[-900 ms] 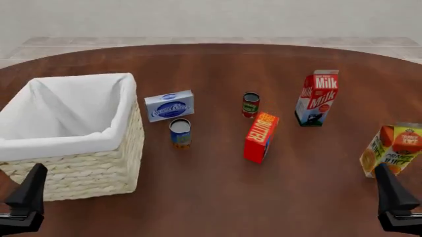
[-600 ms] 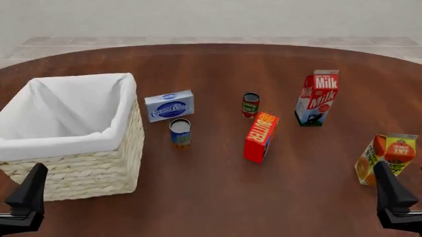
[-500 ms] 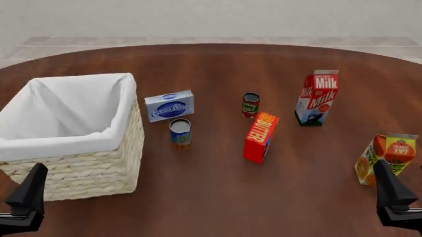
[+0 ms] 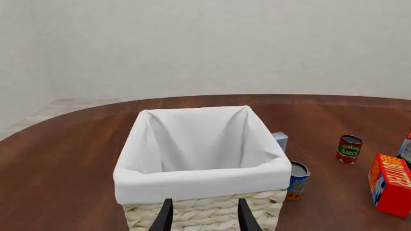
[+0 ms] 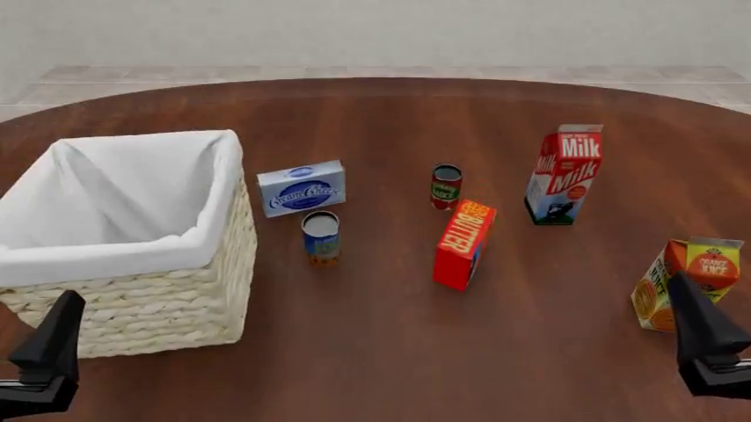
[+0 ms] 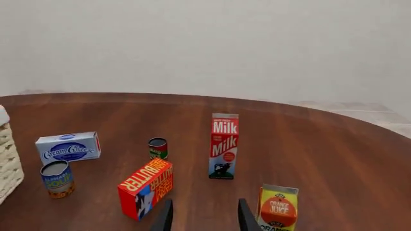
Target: Pick up the alphabet soup and the tomato sauce, and put them in the basket.
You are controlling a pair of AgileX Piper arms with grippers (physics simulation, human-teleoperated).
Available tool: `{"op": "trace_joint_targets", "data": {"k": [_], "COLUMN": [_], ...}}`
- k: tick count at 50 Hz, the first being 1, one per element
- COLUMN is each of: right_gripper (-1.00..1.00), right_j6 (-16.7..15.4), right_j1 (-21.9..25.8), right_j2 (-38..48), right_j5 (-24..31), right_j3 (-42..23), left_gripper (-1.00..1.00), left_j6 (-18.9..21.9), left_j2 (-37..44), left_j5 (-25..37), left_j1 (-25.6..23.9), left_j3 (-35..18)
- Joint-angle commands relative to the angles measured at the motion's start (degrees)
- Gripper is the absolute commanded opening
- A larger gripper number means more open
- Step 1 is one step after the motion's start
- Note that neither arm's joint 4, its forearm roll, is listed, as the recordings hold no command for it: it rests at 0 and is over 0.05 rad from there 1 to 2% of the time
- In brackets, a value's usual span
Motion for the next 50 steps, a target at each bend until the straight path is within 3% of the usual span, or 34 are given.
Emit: {"op": "trace_joint_targets", "data": {"k": [1, 21, 30, 31, 50], "right_gripper": [1.00, 1.00, 1.00, 1.00, 1.00], "right_j6": [-0.52, -2.46, -5.08, -6.81, -9.79], "right_j1": [1.80, 5.08, 7.41, 7.95, 12.19], "right_j2": [4.93, 14.71, 19.26, 18.86, 27.50], "right_j5": [0.33, -1.02, -2.20, -2.51, -3.88], "right_j3": [-4.79, -12.30, -15.05, -15.30, -23.12], "left_gripper": [1.00, 1.00, 1.00, 1.00, 1.00], "left_j6": [0.00, 0.00, 0.00, 0.00, 0.00], "left_j2": [0.00, 0.00, 0.00, 0.00, 0.00], "left_j5": [0.00, 0.00, 0.00, 0.00, 0.00], "left_j1": [0.00, 0.00, 0.00, 0.00, 0.00], "left_j3": [0.00, 0.00, 0.00, 0.00, 0.00]}}
